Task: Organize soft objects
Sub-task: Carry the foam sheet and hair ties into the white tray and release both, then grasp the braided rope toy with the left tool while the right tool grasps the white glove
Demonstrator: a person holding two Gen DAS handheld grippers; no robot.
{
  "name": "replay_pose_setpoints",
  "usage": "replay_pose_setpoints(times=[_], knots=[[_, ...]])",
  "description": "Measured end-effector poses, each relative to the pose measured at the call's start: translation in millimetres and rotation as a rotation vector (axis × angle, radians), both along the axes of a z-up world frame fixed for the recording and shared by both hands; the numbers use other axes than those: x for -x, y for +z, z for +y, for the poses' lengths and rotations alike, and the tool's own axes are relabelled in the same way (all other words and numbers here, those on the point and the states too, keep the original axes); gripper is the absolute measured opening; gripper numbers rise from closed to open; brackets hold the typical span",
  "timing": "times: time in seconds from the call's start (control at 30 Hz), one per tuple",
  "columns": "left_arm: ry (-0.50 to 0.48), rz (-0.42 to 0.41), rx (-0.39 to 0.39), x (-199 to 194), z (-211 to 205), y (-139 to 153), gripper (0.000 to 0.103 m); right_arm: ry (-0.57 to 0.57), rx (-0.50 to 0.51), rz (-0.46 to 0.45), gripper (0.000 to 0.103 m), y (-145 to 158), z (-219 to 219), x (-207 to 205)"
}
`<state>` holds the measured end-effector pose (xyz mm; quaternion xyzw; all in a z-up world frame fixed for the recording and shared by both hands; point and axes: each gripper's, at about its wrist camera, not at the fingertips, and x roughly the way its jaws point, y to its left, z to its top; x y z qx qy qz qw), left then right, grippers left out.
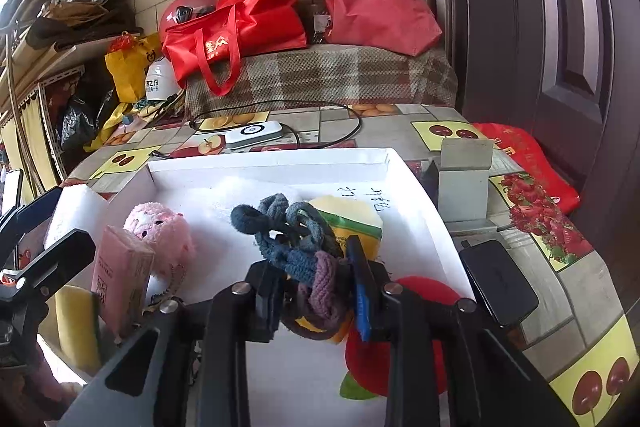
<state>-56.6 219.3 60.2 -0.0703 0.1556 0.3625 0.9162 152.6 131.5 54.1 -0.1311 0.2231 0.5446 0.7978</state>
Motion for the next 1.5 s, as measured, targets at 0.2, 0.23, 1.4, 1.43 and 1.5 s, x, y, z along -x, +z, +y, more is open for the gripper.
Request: replay_pose_setpoints(times=[0.2, 0.23, 1.4, 1.43, 1.5], knots=[[0.007, -0.004, -0.019, 2, -4, 1, 0.103, -0.019, -0.015, -0.021, 0.100, 2, -2, 2], [0.010, -0.008, -0.014, 3, -3, 1, 0.103, -0.027, -0.015, -0.022, 0.103, 2, -2, 2], [0.051, -0.043, -0.013, 50, -36, 1, 0.103, -0.098, -0.131, -0.016, 0.103, 8, -73, 23], [0.033, -0.039, -0.005, 53, -38, 1, 0.103, -0.087, -0.129, -0.006, 0.103, 7, -77, 24], [-0.010, -0.034, 0.006, 59, -45, 0, 0.103, -0.047, -0.121, 0.014, 0.103, 6, -85, 30]])
